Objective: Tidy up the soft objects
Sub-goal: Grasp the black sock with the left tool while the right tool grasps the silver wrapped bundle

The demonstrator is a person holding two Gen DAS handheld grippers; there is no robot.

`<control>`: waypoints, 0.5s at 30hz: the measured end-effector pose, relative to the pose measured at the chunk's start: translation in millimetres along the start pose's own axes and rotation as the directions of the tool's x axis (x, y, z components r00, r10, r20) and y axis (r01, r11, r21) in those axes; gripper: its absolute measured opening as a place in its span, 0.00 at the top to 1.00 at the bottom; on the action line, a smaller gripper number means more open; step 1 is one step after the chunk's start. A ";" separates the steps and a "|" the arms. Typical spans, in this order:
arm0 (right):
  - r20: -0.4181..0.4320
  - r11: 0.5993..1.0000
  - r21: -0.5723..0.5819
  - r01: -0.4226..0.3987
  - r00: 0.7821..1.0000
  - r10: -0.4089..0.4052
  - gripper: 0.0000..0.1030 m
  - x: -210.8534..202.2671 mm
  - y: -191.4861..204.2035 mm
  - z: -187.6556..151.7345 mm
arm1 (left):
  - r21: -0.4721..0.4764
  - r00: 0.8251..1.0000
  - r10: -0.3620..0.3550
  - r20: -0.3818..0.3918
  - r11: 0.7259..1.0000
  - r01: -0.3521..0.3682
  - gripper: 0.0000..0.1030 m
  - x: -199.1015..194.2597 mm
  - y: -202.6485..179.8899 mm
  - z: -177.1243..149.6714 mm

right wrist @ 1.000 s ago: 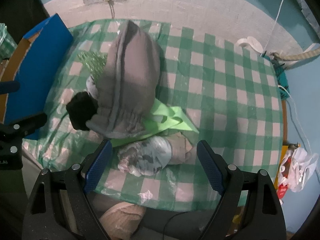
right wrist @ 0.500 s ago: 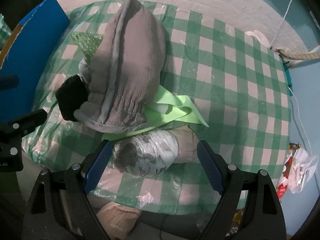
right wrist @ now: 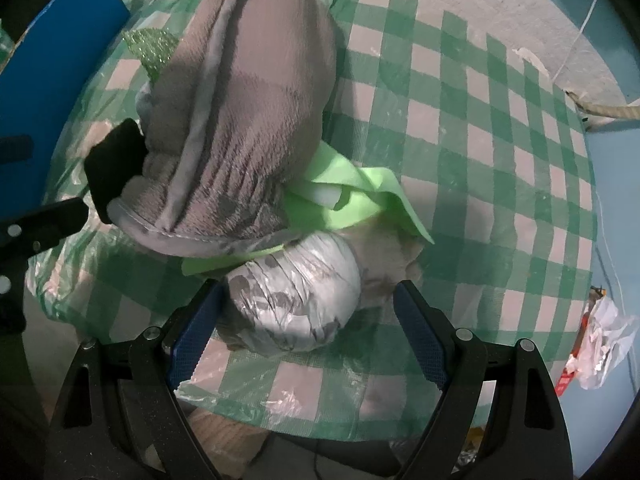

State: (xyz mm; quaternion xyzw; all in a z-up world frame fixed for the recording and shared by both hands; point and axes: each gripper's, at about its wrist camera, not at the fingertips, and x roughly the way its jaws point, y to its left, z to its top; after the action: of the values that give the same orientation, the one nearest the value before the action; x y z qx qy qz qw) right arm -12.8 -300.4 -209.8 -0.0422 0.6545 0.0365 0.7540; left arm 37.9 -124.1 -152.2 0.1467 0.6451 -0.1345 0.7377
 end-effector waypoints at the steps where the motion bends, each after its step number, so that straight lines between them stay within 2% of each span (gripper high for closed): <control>1: -0.003 1.000 0.001 -0.005 1.000 0.005 0.17 2.2 -0.4 -0.2 | 0.000 1.000 -0.002 -0.002 1.000 0.002 0.04 1.1 -0.3 1.3; 6: -0.005 1.000 -0.003 -0.028 1.000 0.028 0.17 8.6 -6.6 1.4 | 0.000 1.000 0.005 -0.009 1.000 -0.005 0.04 8.1 -3.0 7.9; 8: -0.007 0.999 -0.012 -0.038 0.999 0.038 0.20 11.5 -12.6 -2.3 | -0.003 1.000 0.005 -0.014 1.000 -0.005 0.04 11.2 -3.2 10.1; 11: -0.018 0.997 -0.024 -0.070 0.997 0.069 0.31 17.6 -16.4 -3.7 | -0.011 1.000 0.003 -0.027 1.000 -0.004 0.04 18.0 -1.8 14.2; 12: -0.022 0.996 -0.028 -0.087 0.996 0.086 0.38 18.8 -18.1 -4.5 | -0.013 1.000 0.000 -0.031 1.000 -0.001 0.04 20.3 -0.8 15.3; 15: -0.020 0.995 -0.045 -0.090 0.996 0.089 0.43 19.3 -18.5 -7.0 | -0.018 0.999 -0.006 -0.035 1.000 0.005 0.04 26.3 -0.5 19.0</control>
State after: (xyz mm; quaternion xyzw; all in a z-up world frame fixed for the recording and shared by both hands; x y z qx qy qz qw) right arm -14.9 -319.5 -229.6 -0.0305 0.6614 0.0848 0.7446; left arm 58.5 -132.2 -176.0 0.1405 0.6597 -0.1281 0.7271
